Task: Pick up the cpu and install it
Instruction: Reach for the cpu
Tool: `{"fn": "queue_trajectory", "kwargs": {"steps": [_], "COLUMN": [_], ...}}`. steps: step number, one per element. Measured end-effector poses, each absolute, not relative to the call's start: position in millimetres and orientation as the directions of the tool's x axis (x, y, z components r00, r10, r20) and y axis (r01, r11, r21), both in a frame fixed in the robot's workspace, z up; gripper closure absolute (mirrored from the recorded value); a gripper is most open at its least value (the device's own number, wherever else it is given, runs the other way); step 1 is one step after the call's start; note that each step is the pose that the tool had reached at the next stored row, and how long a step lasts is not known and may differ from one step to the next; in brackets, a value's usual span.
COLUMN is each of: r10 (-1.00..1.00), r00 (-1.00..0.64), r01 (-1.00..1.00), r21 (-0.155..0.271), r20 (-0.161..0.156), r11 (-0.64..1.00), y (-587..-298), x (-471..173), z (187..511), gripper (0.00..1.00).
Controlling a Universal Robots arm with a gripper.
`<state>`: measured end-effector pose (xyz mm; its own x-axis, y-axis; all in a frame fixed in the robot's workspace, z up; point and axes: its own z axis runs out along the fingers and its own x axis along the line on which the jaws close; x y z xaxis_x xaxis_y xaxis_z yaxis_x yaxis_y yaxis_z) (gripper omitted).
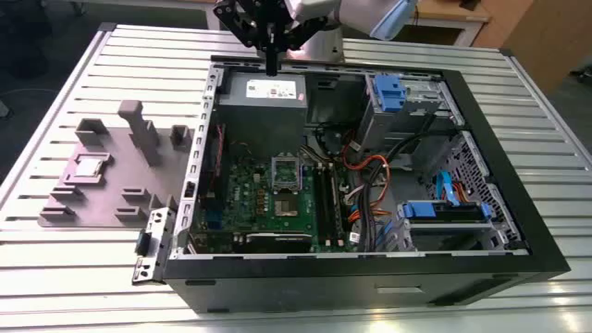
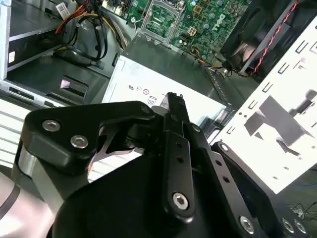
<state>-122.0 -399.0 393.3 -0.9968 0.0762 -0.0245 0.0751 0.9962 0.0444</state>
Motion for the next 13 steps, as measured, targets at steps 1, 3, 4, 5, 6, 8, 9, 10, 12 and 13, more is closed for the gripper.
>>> {"fn": "queue_trajectory", "kwargs": {"steps": [1,3,4,5,6,8,9,10,12,13], "r10": [0.076,0.076,0.076,0.076,0.076,0.076,0.076,0.076,0.076,0.076], "r00": [-0.997,-0.997,-0.997,-0.997,-0.997,-0.997,-0.997,-0.997,-0.997,-0.997], "r01": [0.075,0.075,0.075,0.075,0.075,0.075,0.075,0.075,0.075,0.075], "r21": [0.044,0.044,0.044,0.044,0.044,0.044,0.044,0.044,0.044,0.044], "r20": [-0.024,-0.024,-0.024,-0.024,-0.024,-0.024,-0.024,-0.024,-0.024,-0.024], "r11": [0.996,0.996,0.996,0.996,0.996,0.996,0.996,0.996,0.996,0.996], "y": [-399.0,-398.9,-398.9,-398.9,-398.9,-398.9,-398.9,-398.9,-398.9,-398.9], "x": [-122.0,-122.0,-122.0,-122.1,-122.3,-122.9,-123.2,-123.4,-125.7,-126.7], "z": [393.3,393.3,393.3,393.3,393.4,393.3,393.3,393.3,393.3,393.2], "gripper": [0.89,0.89,0.89,0.89,0.89,0.89,0.89,0.89,0.89,0.89]}}
